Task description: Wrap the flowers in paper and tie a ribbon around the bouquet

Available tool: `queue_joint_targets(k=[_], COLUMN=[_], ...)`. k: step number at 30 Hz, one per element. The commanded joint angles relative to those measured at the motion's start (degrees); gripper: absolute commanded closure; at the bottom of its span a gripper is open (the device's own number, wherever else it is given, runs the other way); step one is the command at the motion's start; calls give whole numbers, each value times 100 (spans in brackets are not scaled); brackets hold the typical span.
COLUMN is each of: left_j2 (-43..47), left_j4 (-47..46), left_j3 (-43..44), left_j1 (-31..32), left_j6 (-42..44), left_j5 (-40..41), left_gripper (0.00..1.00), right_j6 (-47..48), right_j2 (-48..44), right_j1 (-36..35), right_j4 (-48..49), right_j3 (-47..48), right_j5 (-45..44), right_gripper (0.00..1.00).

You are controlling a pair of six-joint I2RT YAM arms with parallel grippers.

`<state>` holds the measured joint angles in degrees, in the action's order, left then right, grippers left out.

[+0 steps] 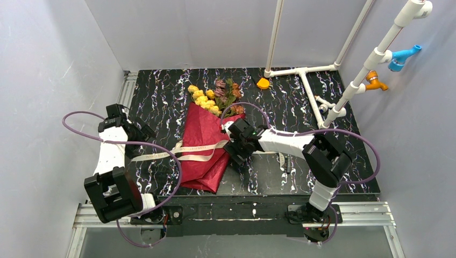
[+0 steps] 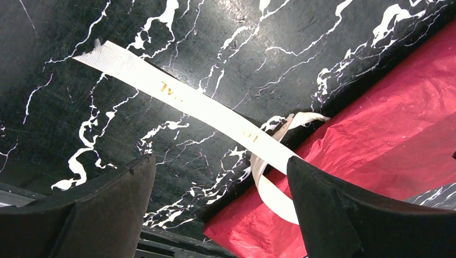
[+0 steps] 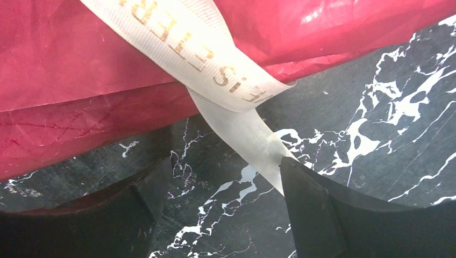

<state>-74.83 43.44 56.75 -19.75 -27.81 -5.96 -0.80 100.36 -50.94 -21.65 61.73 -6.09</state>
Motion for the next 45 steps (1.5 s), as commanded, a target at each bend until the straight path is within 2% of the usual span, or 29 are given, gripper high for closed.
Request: queue_joint_targets(k=[1, 6, 8, 9, 12, 14, 17, 22, 26, 33, 40, 45], left_j2=[253, 237, 195, 177, 188, 204, 209, 219, 236, 294, 87, -206], left_j4=[45, -96, -112, -115, -112, -124, -119, -66, -21, -18, -366, -631], left_j3=[-66, -242, -236, -223, -234, -258, -270, -261, -270, -460, -879, -1020], left_j1=[90, 144, 155, 155, 164, 208, 300, 424, 481, 687, 981, 1208], left_j6=[184, 218, 240, 253, 259, 250, 230, 109, -56, -883, -2272, -2982], left_j5=[88, 49, 51, 51, 38, 33, 62, 106, 137, 250, -245, -315], left_gripper=[10, 11, 11, 12, 13, 13, 14, 16, 17, 20, 20, 22], right_j6=[361, 475, 493, 508, 510, 482, 412, -115, -468, -698, -907, -965], right_j2=[-204, 211, 441, 541, 618, 482, 243, -118, -497, -965, -770, -730], right_j1=[-90, -92, -87, -91, -90, -92, -89, 27, 237, 328, 322, 321], right_j4=[40, 212, 311, 295, 181, 218, 141, -436, -790, -847, -526, -425], right_j3=[153, 272, 313, 358, 371, 233, 60, 72, 128, -39, -190, -222], right_j5=[-451, -714, -770, -801, -885, -901, -914, -1681, -1820, -1266, -582, -455], right_gripper=[15, 16, 22, 30, 64, 75, 99, 99, 99, 99, 99, 99])
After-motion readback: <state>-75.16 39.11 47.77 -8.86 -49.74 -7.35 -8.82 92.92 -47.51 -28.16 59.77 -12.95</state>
